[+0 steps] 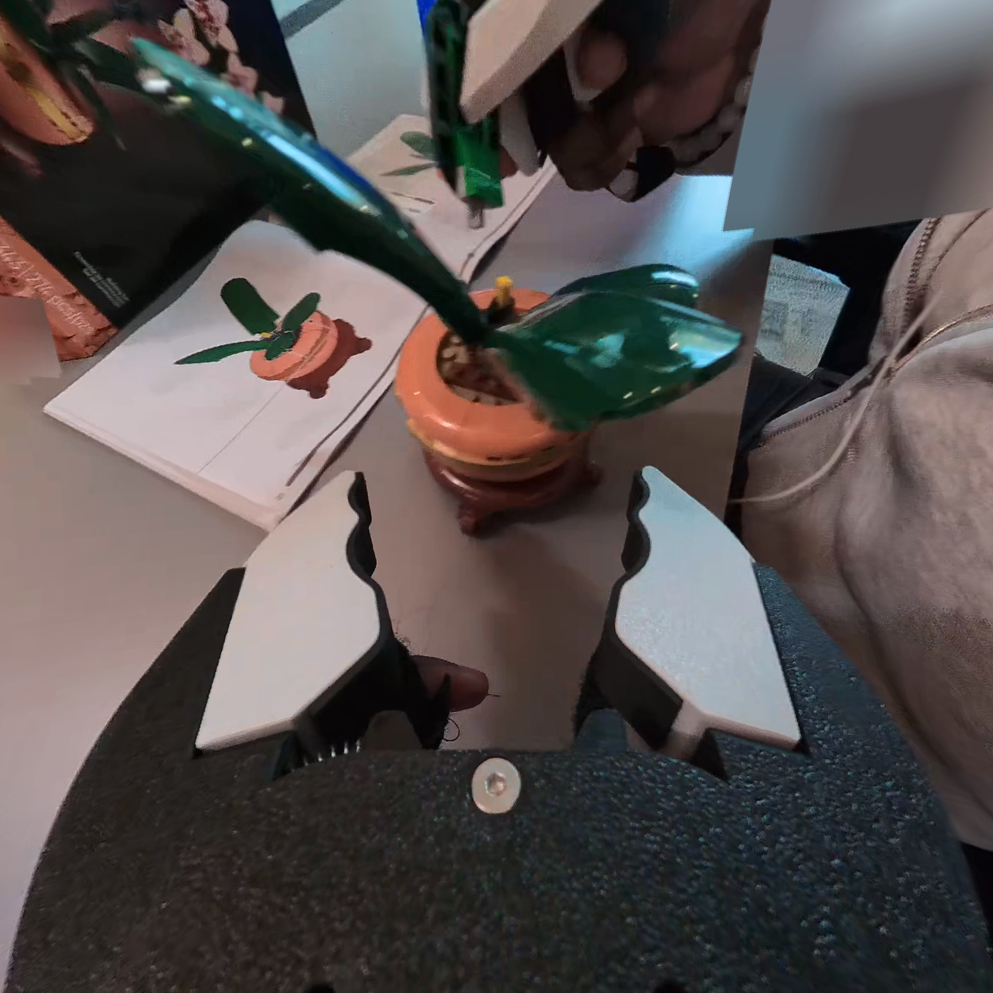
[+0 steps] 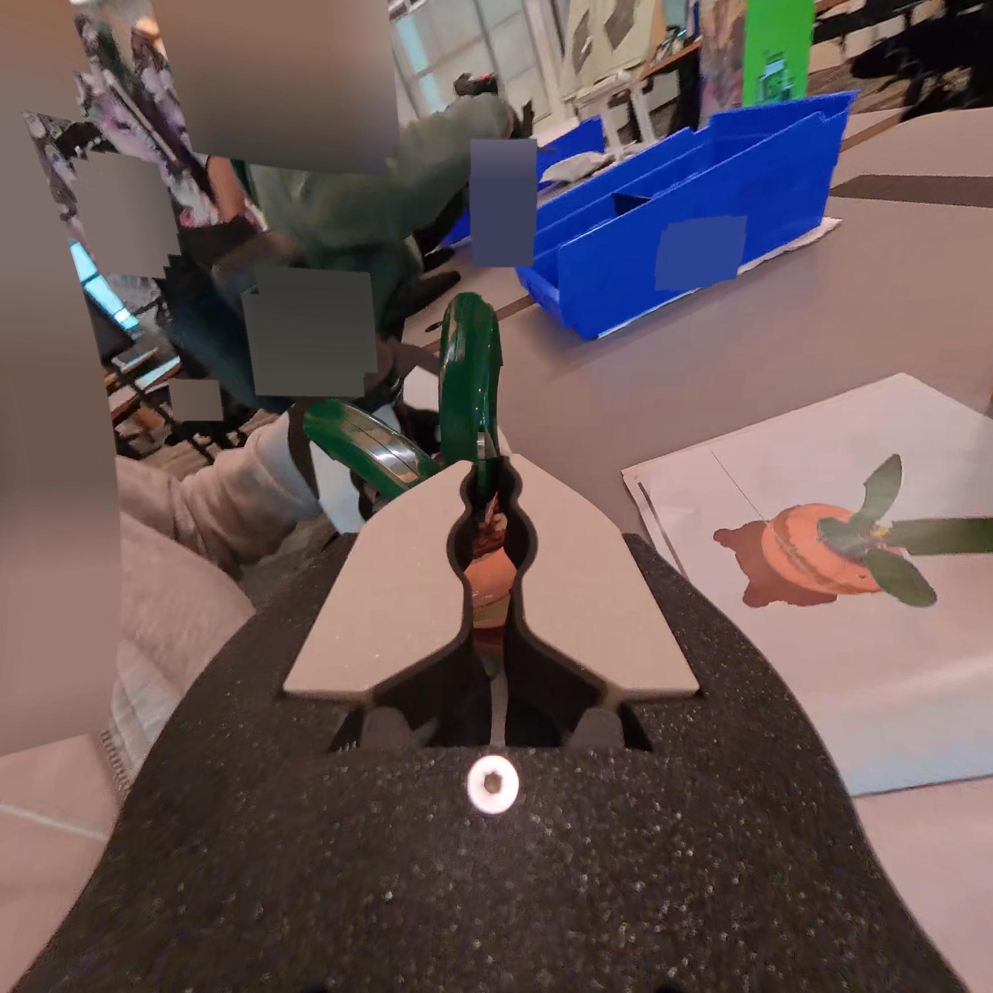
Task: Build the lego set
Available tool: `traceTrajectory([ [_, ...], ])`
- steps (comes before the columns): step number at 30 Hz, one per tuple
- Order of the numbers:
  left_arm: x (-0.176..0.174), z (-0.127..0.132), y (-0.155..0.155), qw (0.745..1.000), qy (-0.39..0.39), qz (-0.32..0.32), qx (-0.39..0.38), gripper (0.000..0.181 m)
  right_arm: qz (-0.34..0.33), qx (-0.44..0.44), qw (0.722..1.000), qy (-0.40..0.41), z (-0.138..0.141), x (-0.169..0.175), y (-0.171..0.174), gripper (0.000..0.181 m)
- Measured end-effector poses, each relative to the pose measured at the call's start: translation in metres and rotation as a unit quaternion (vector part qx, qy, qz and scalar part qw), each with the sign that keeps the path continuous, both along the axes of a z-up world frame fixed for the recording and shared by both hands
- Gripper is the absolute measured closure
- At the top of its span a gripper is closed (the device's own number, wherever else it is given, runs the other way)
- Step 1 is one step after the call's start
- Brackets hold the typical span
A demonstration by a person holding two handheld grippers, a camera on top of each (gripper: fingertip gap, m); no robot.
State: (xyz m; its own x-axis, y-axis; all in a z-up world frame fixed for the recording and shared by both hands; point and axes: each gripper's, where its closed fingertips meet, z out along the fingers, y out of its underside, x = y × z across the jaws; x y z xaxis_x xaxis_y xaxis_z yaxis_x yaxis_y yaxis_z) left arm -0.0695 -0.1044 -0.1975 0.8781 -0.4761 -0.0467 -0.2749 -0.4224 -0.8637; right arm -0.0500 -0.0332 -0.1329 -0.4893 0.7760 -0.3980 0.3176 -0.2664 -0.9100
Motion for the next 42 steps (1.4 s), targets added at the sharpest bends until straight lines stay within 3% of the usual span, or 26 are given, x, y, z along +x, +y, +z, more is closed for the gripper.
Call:
traceTrajectory([
  [8, 0.012, -0.005, 0.015, 1.000, -0.008, -0.010, 0.008, 0.103, -0.006, -0.017, 1.000, -0.002, -0.005, 0.011, -0.005, 0.176],
  [10, 0.011, -0.005, 0.018, 1.000, -0.011, -0.018, 0.014, 0.106, 0.042, -0.034, 0.998, 0.012, 0.003, 0.016, -0.013, 0.176],
  [12, 0.013, -0.005, 0.019, 0.999, -0.012, -0.042, 0.025, 0.109, 0.137, -0.034, 0.987, 0.083, 0.019, 0.031, -0.025, 0.176],
  [14, 0.016, -0.005, 0.020, 0.996, -0.022, -0.081, 0.033, 0.112, 0.189, 0.033, 0.968, 0.159, 0.024, 0.042, -0.024, 0.176],
  [16, 0.019, -0.004, 0.023, 0.991, -0.035, -0.128, 0.036, 0.113, 0.213, 0.160, 0.939, 0.217, 0.016, 0.046, -0.019, 0.176],
  [19, 0.024, -0.004, 0.030, 0.977, -0.044, -0.205, 0.035, 0.113, 0.253, 0.307, 0.888, 0.229, -0.004, 0.045, -0.009, 0.176],
  [22, 0.030, -0.004, 0.038, 0.956, -0.048, -0.289, 0.025, 0.113, 0.307, 0.356, 0.858, 0.206, -0.019, 0.052, -0.005, 0.176],
  [27, 0.033, -0.002, 0.054, 0.919, -0.079, -0.387, -0.017, 0.116, 0.352, 0.346, 0.847, 0.198, -0.024, 0.072, -0.018, 0.176],
  [30, 0.015, 0.011, 0.063, 0.942, -0.087, -0.324, -0.005, 0.122, 0.316, 0.378, 0.847, 0.201, -0.023, 0.071, -0.004, 0.176],
  [32, 0.007, 0.019, 0.059, 0.967, -0.086, -0.237, 0.026, 0.106, 0.270, 0.390, 0.857, 0.201, -0.019, 0.063, 0.017, 0.176],
  [35, 0.001, 0.008, 0.053, 0.996, -0.026, -0.066, 0.056, 0.081, 0.218, 0.395, 0.868, 0.206, -0.019, 0.051, 0.036, 0.176],
  [38, 0.020, -0.004, 0.046, 0.998, -0.020, 0.027, 0.053, 0.074, 0.186, 0.408, 0.871, 0.201, -0.025, 0.039, 0.041, 0.176],
  [42, 0.033, -0.007, 0.058, 0.996, -0.012, 0.065, 0.065, 0.075, 0.174, 0.441, 0.865, 0.167, -0.044, 0.035, 0.042, 0.176],
])
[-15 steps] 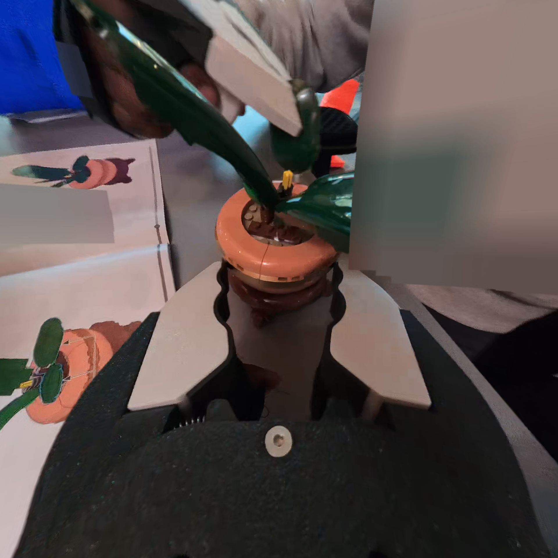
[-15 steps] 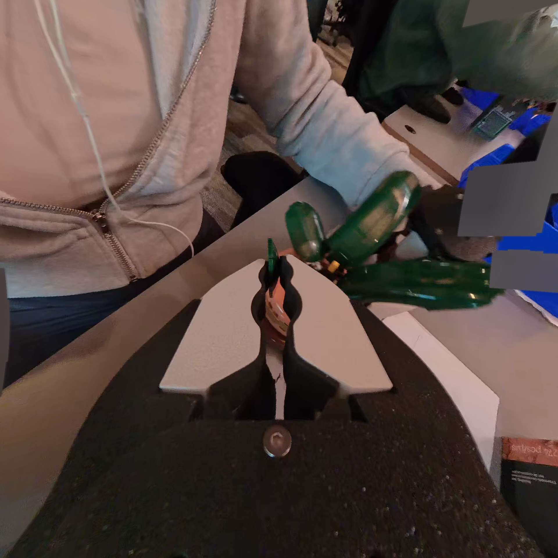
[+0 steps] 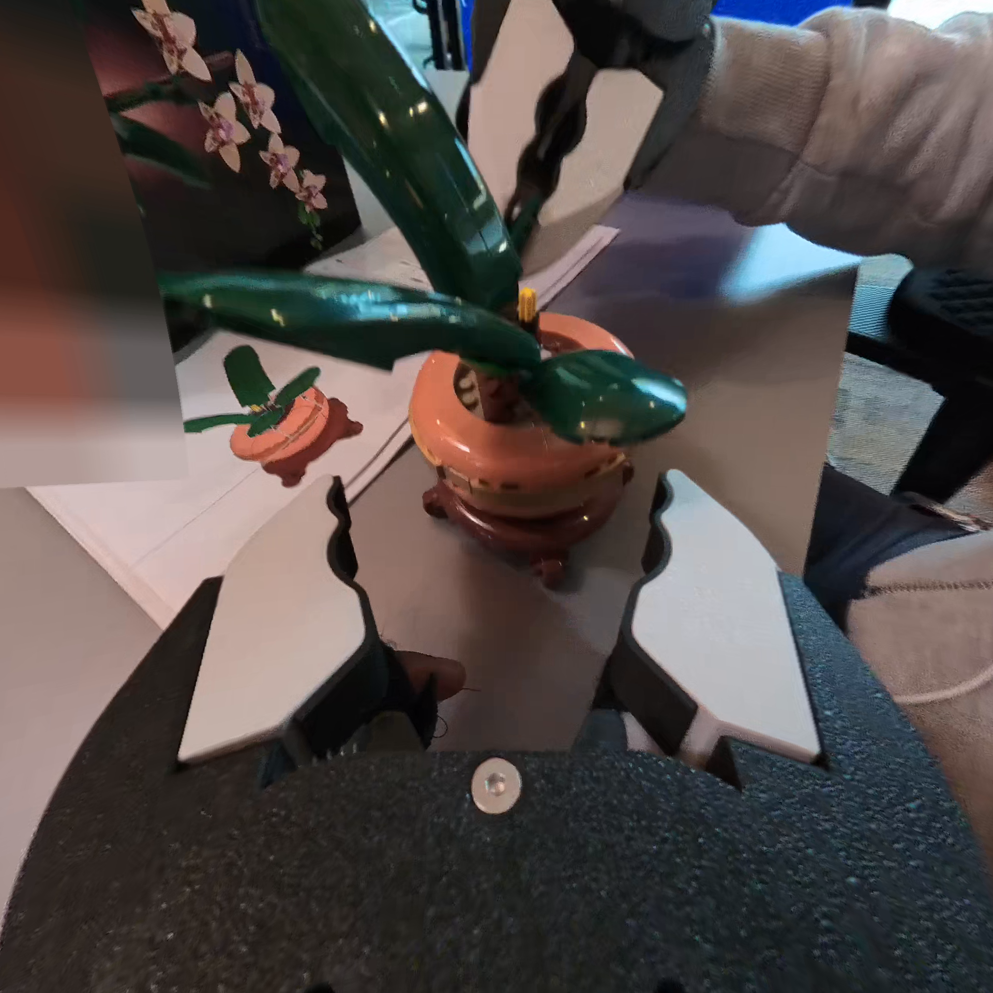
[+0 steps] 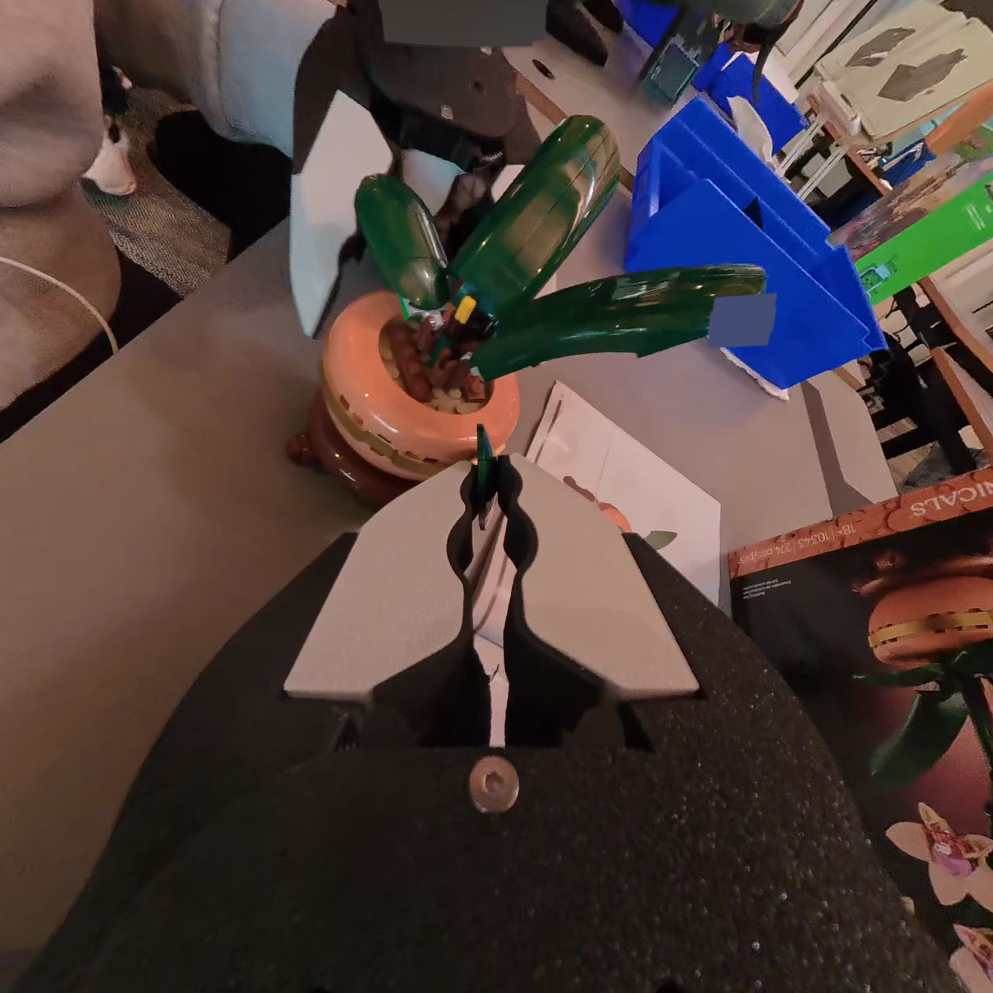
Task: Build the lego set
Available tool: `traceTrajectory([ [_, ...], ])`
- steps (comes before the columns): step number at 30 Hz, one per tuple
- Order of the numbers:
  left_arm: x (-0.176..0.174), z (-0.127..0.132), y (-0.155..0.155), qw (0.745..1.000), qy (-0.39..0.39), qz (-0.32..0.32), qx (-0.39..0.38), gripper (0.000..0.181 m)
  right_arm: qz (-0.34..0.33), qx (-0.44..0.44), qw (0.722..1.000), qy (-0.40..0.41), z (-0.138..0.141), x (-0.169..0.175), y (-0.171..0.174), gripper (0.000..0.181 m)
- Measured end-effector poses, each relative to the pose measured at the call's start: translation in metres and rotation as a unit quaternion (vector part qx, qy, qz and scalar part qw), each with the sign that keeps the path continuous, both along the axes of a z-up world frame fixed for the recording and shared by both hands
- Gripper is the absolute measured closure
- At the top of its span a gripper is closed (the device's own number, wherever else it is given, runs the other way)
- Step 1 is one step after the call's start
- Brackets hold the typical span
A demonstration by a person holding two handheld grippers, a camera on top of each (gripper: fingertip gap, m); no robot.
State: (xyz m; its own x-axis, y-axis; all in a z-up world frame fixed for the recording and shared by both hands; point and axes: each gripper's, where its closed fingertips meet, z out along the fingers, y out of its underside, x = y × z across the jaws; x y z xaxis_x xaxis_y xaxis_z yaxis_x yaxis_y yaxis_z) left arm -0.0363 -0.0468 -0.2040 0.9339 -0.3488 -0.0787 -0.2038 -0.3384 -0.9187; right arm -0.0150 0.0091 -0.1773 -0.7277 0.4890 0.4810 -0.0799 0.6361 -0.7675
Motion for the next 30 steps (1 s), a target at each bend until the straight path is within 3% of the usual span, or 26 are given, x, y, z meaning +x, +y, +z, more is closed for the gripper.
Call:
traceTrajectory([
  [5, 0.005, 0.001, 0.007, 0.996, 0.012, -0.086, -0.012, 0.098, 0.007, -0.018, 1.000, -0.013, 0.002, 0.019, -0.017, 0.176],
  [9, 0.002, 0.001, 0.003, 0.980, 0.019, -0.195, -0.018, 0.101, 0.033, -0.002, 0.999, -0.036, -0.003, 0.031, -0.034, 0.176],
  [13, 0.000, 0.001, -0.005, 0.954, 0.015, -0.298, -0.011, 0.101, 0.039, -0.023, 0.999, -0.016, 0.019, 0.026, -0.029, 0.176],
  [16, 0.001, 0.001, -0.008, 0.935, 0.012, -0.354, -0.011, 0.101, 0.047, -0.039, 0.998, -0.007, 0.036, 0.020, -0.047, 0.176],
  [21, 0.000, 0.001, -0.007, 0.928, 0.009, -0.374, -0.007, 0.101, -0.066, 0.057, 0.995, -0.057, 0.036, -0.002, -0.057, 0.175],
  [26, 0.001, 0.001, -0.008, 0.925, 0.011, -0.380, -0.006, 0.101, -0.140, 0.053, 0.982, -0.115, 0.038, -0.006, -0.064, 0.175],
  [30, 0.001, 0.001, -0.009, 0.922, 0.019, -0.387, -0.011, 0.102, -0.145, 0.137, 0.973, -0.118, 0.035, -0.008, -0.065, 0.175],
])
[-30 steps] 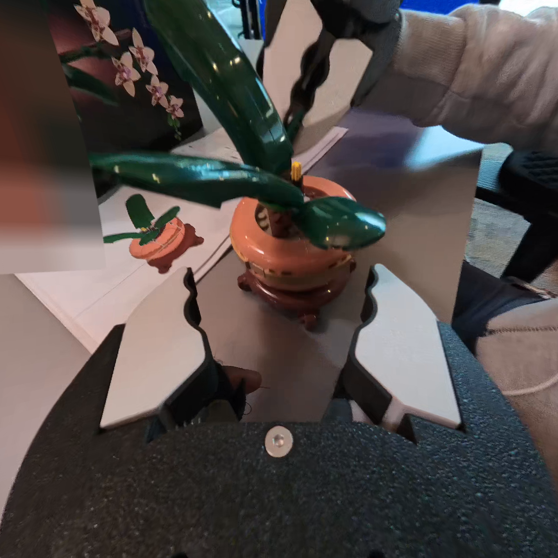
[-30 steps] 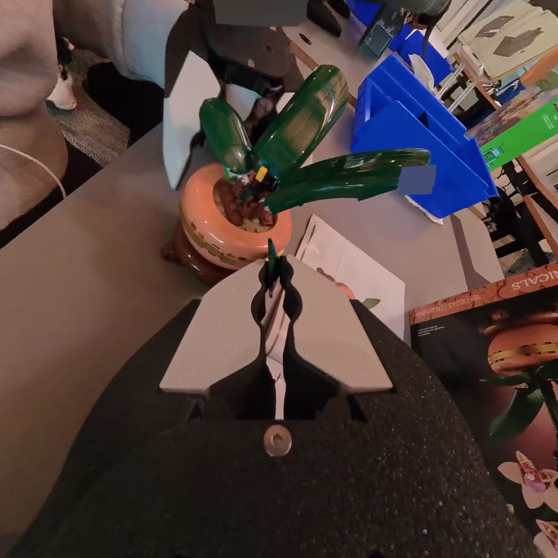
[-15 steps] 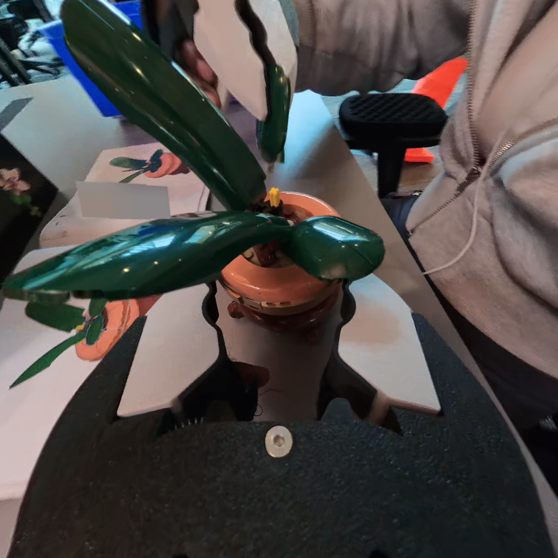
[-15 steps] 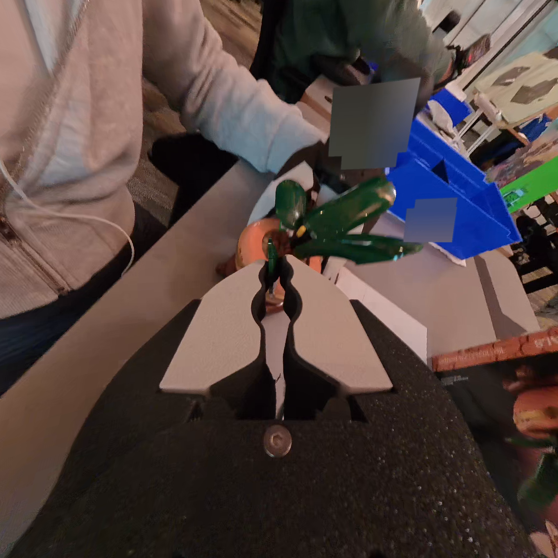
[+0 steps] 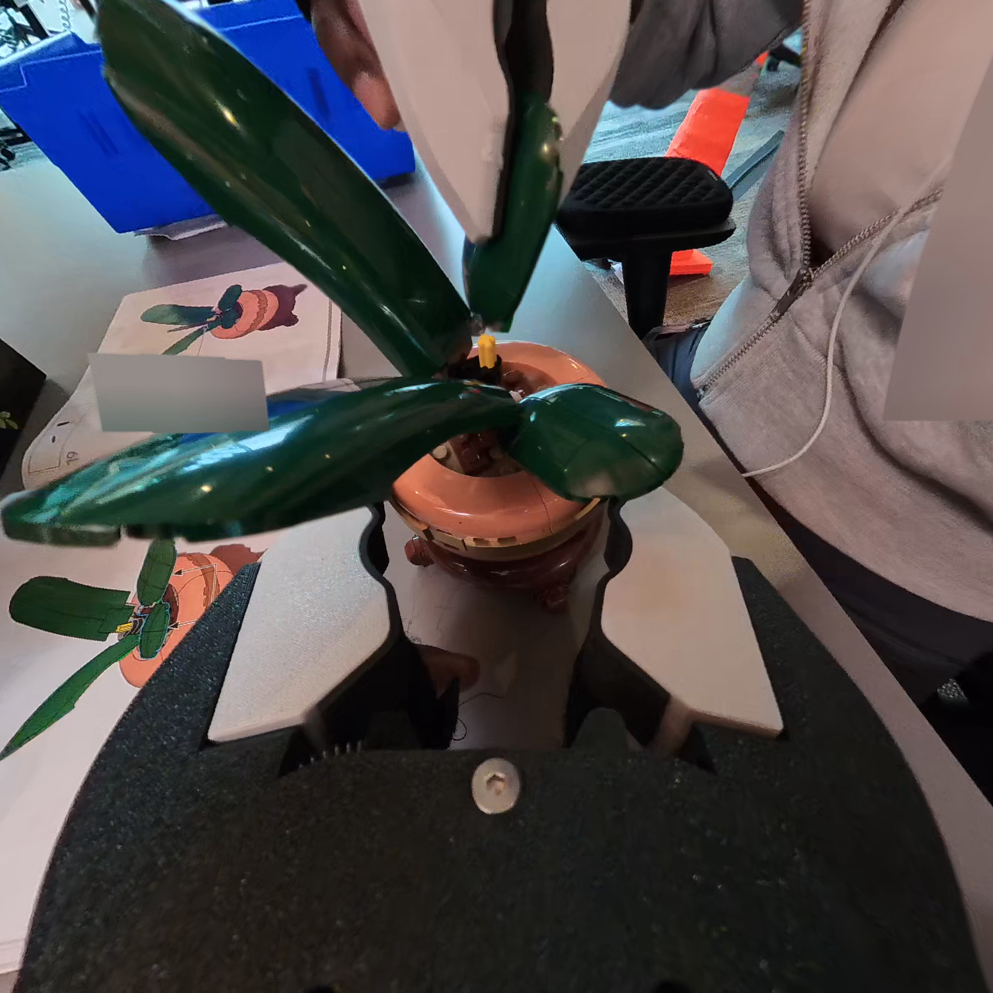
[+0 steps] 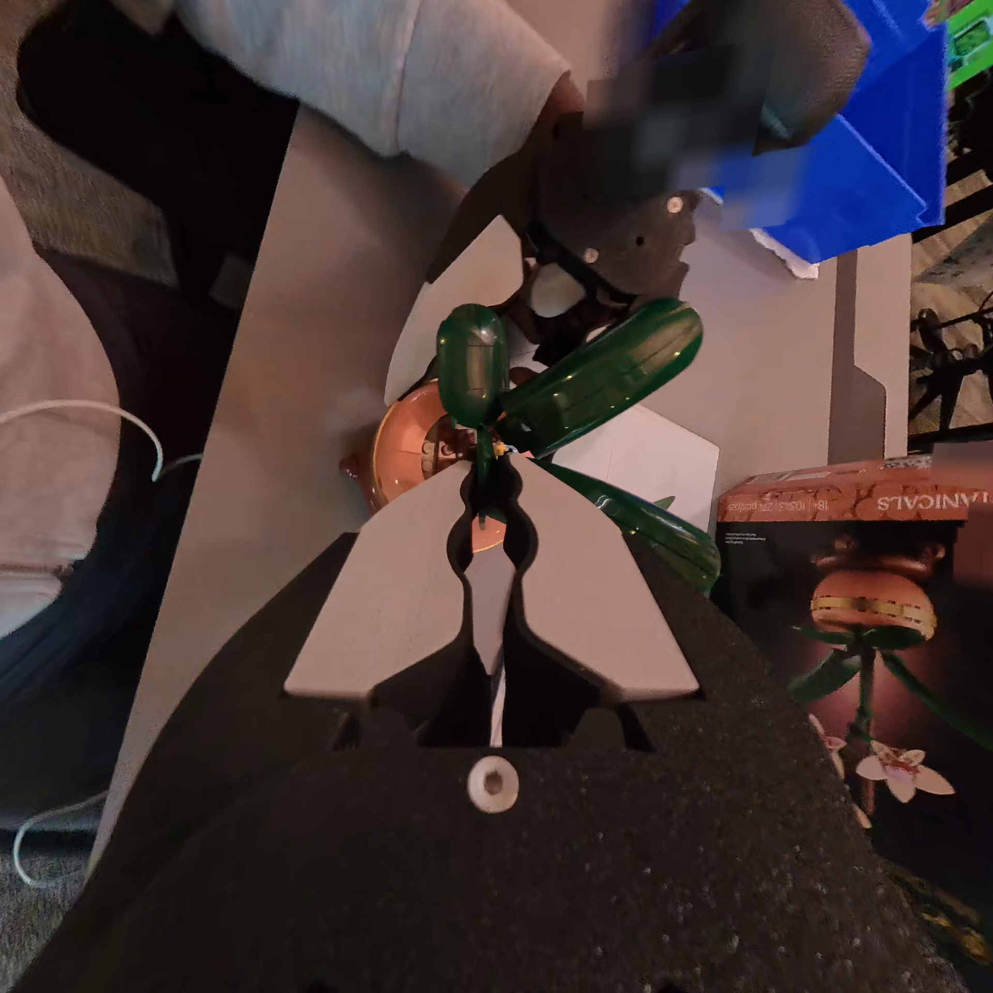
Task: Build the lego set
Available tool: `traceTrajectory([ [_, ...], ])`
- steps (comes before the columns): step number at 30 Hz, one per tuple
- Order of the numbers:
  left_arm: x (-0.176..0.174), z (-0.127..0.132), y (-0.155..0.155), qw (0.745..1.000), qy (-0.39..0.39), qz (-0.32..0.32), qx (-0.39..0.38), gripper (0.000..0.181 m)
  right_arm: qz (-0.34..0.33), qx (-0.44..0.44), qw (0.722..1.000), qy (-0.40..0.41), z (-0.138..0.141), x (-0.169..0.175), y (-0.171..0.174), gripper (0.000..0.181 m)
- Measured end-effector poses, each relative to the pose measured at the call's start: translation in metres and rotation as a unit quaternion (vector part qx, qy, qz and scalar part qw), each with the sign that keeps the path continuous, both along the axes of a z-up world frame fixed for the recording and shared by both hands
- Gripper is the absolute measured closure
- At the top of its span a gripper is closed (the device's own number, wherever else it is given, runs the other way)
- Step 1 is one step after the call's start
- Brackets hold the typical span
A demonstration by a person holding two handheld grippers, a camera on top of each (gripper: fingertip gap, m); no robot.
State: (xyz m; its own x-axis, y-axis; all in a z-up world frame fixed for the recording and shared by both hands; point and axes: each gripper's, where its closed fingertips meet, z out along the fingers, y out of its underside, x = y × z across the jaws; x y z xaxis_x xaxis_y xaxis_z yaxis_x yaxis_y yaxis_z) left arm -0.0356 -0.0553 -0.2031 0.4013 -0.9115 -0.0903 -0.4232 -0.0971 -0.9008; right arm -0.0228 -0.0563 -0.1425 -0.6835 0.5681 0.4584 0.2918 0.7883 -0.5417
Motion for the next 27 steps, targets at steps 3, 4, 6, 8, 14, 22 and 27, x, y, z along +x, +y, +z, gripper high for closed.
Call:
traceTrajectory([
  [3, 0.000, 0.000, -0.001, 1.000, 0.004, -0.005, -0.003, 0.102, 0.002, 0.035, 0.999, -0.024, -0.005, -0.001, -0.001, 0.176],
  [4, 0.000, 0.000, -0.001, 1.000, 0.005, -0.006, -0.004, 0.102, -0.001, 0.032, 0.999, -0.028, -0.005, -0.001, -0.001, 0.175],
  [6, 0.000, 0.000, -0.002, 1.000, 0.007, -0.010, -0.006, 0.102, -0.001, -0.002, 1.000, -0.025, 0.000, -0.002, -0.003, 0.175],
  [8, 0.001, 0.000, -0.003, 1.000, 0.008, -0.016, -0.007, 0.102, -0.010, -0.041, 0.999, -0.023, 0.006, -0.003, -0.004, 0.175],
  [14, 0.001, 0.000, -0.005, 0.999, 0.005, -0.031, -0.011, 0.102, -0.064, -0.048, 0.995, -0.055, -0.005, -0.004, -0.004, 0.175],
  [22, -0.001, 0.001, -0.006, 0.998, -0.013, -0.053, -0.025, 0.102, -0.172, -0.261, 0.948, -0.068, 0.006, -0.009, 0.003, 0.176],
  [27, -0.001, 0.001, -0.007, 0.998, -0.018, -0.061, -0.025, 0.102, -0.150, -0.211, 0.966, -0.022, 0.003, -0.010, -0.002, 0.176],
])
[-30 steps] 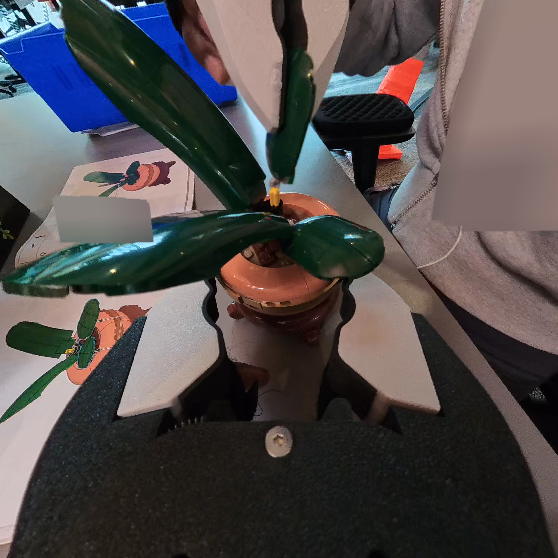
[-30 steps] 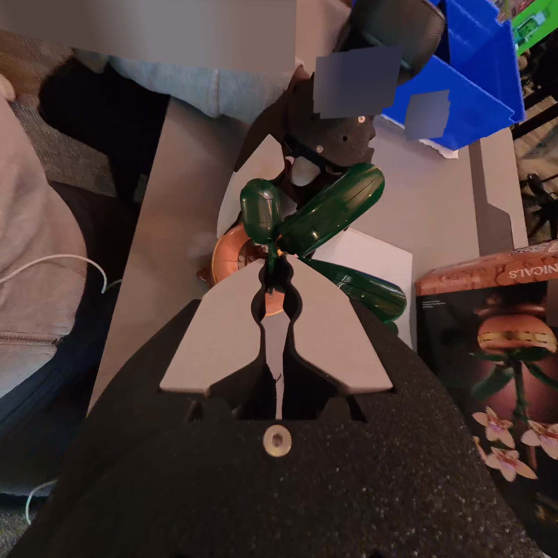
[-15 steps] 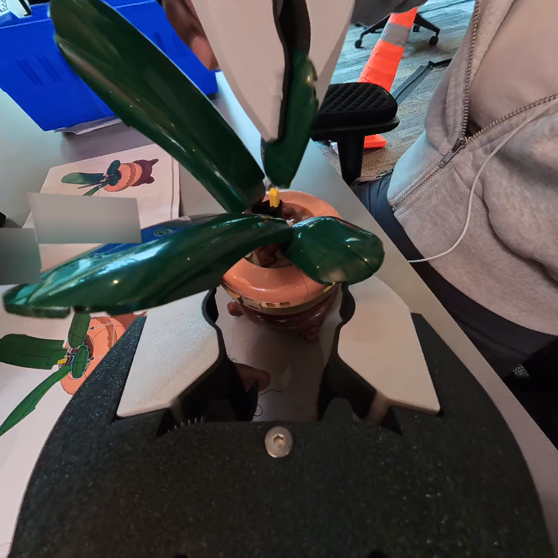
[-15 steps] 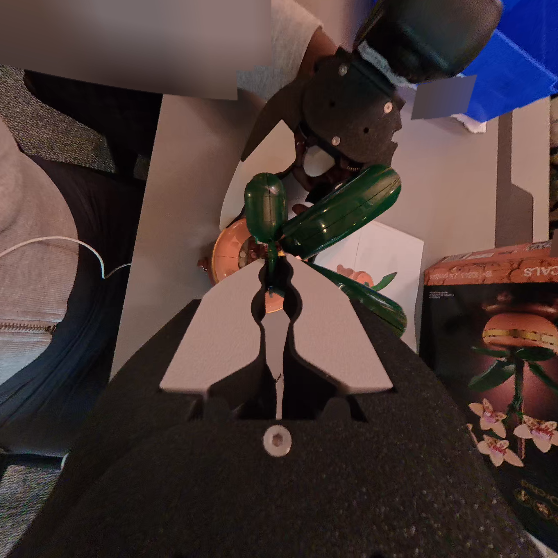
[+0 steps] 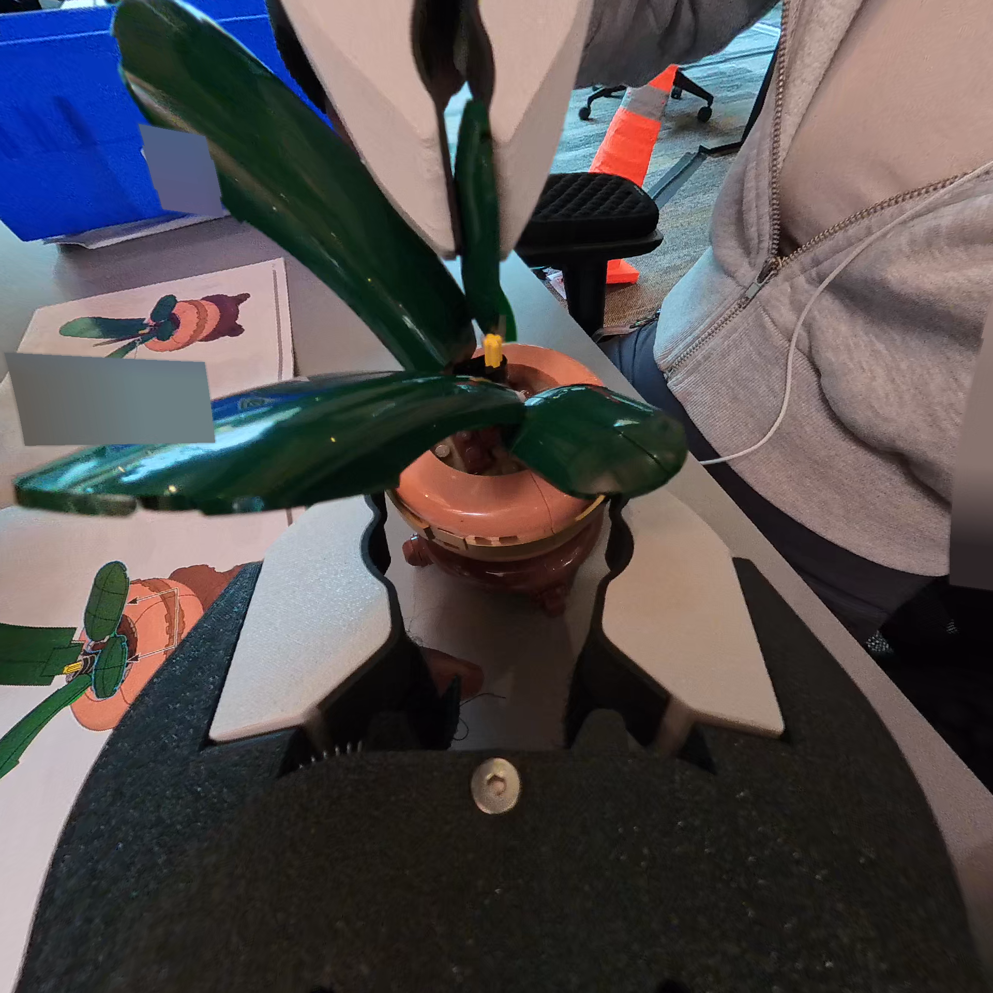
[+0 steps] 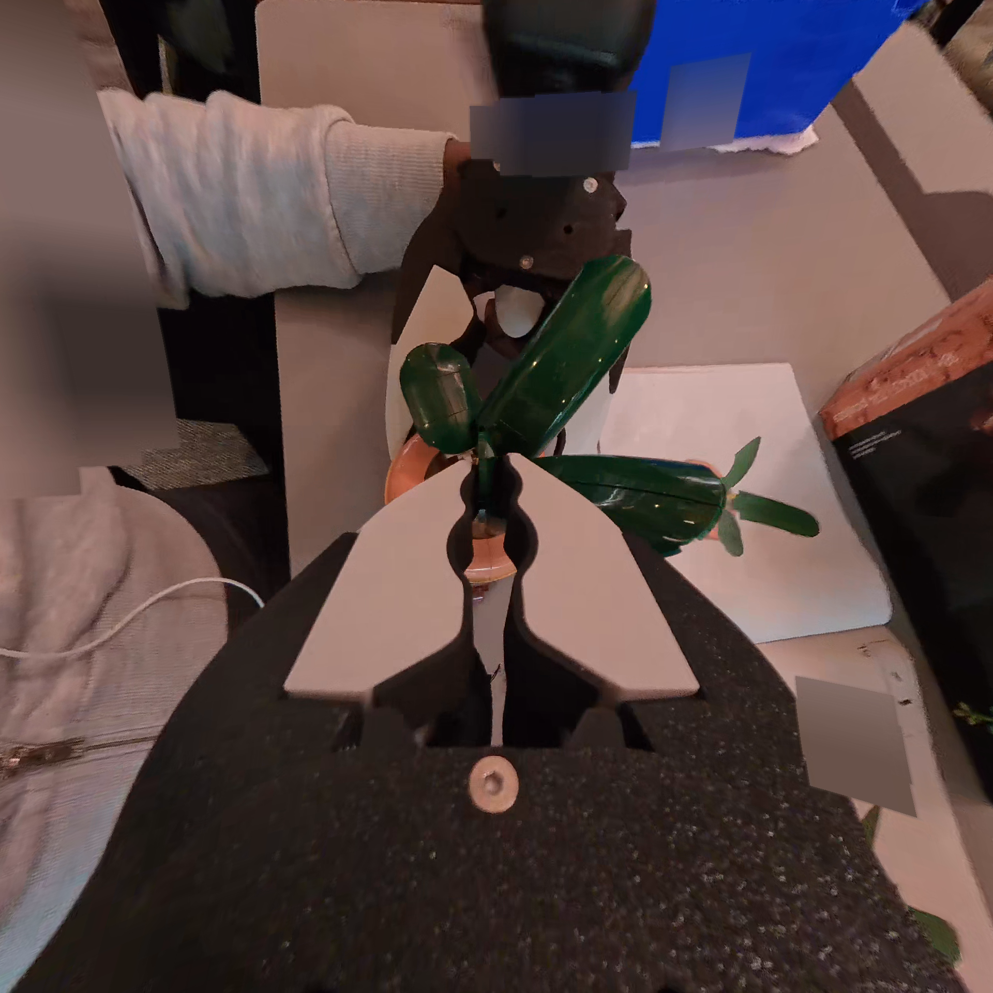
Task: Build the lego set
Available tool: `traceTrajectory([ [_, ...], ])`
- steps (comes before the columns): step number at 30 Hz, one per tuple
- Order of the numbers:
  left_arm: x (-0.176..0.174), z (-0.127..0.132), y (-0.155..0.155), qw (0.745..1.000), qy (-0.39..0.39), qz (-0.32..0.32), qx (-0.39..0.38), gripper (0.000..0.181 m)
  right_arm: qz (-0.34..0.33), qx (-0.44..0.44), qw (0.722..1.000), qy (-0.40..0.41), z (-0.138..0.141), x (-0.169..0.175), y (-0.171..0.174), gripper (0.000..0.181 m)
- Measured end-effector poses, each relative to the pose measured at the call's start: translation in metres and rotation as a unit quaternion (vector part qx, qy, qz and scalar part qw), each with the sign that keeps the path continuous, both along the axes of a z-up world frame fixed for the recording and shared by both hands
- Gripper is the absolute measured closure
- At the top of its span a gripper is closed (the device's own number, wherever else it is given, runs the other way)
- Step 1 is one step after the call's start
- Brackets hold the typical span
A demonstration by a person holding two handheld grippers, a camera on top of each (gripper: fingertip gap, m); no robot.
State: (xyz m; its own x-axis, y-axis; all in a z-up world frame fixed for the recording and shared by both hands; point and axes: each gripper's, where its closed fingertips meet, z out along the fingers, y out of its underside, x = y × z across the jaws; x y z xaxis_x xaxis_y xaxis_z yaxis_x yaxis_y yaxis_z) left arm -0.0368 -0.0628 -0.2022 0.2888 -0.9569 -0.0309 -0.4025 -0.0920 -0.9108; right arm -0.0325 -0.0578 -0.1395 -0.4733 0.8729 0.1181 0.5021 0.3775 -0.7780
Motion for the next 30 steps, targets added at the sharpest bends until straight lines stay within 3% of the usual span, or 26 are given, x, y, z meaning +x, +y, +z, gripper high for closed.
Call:
traceTrajectory([
  [18, 0.002, 0.000, -0.003, 1.000, 0.001, -0.015, 0.016, 0.102, 0.064, 0.119, 0.991, -0.011, -0.006, -0.001, -0.013, 0.175],
  [30, 0.002, 0.000, -0.003, 1.000, -0.010, -0.015, 0.019, 0.102, 0.074, 0.150, 0.986, -0.007, -0.010, 0.001, -0.011, 0.175],
])
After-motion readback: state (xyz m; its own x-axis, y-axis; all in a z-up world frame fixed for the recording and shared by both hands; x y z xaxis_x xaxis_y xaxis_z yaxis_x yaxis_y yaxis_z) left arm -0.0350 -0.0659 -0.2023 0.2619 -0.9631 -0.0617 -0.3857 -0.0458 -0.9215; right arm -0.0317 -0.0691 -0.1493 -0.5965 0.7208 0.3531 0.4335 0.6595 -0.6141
